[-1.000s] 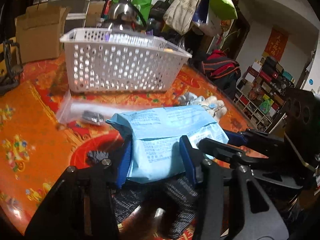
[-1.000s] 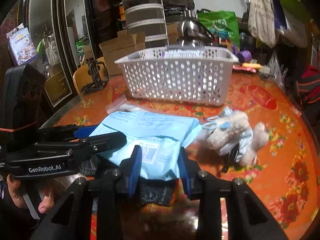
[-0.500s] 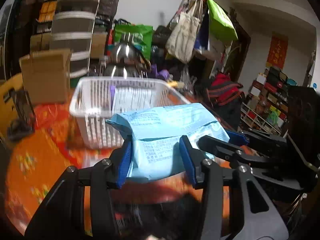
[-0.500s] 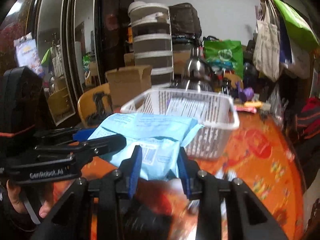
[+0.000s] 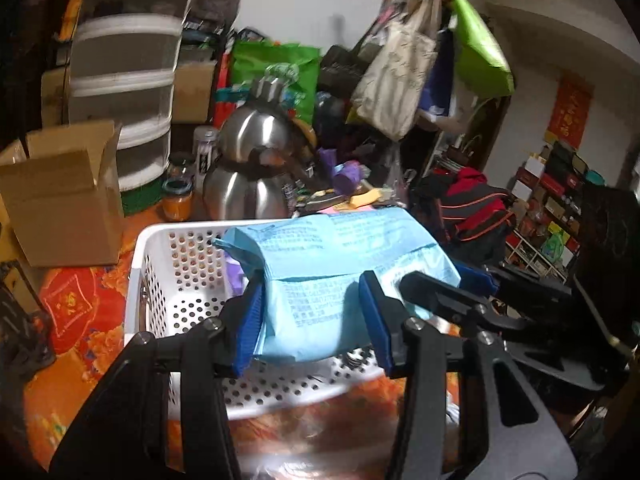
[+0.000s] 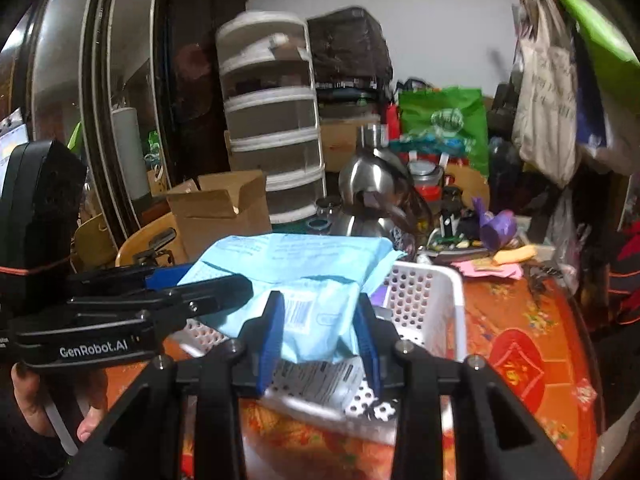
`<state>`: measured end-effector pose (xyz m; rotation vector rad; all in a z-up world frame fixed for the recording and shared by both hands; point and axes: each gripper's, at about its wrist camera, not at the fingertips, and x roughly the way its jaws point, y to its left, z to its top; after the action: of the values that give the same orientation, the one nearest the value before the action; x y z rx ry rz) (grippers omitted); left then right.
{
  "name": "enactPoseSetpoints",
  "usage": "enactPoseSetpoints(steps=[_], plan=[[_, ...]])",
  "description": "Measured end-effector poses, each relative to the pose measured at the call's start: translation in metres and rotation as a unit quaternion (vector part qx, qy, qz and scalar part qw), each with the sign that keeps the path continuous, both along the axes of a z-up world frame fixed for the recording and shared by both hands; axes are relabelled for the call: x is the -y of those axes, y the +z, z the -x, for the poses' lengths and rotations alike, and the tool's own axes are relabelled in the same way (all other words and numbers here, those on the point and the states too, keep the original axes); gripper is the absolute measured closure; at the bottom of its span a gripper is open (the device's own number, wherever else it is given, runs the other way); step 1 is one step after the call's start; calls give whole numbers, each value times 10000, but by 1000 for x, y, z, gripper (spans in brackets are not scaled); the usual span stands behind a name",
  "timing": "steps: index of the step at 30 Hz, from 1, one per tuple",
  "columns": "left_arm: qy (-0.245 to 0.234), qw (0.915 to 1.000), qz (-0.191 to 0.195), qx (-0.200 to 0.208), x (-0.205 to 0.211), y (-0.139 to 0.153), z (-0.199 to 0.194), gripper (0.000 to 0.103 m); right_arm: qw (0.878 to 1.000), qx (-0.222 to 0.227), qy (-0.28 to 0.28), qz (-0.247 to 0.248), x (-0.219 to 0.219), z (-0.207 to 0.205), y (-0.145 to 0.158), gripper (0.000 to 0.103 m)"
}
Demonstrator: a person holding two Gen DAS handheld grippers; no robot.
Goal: Organize soft objects
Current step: 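Carry the light-blue packet with the left tool and lower it into the basket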
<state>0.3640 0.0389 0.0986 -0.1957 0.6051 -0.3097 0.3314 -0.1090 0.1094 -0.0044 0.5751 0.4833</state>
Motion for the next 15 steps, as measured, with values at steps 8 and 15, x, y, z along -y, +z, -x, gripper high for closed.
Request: enactPoseSetpoints(steps=[8,15], plan=[[197,9976,80,-659,-14,-68,-58,59,9978,-651,14,153,-13,-44,-52,69],[344,9958,13,-844,-18,-89,-67,54,9962,-718,-88,477,-17,-49,-66,69]])
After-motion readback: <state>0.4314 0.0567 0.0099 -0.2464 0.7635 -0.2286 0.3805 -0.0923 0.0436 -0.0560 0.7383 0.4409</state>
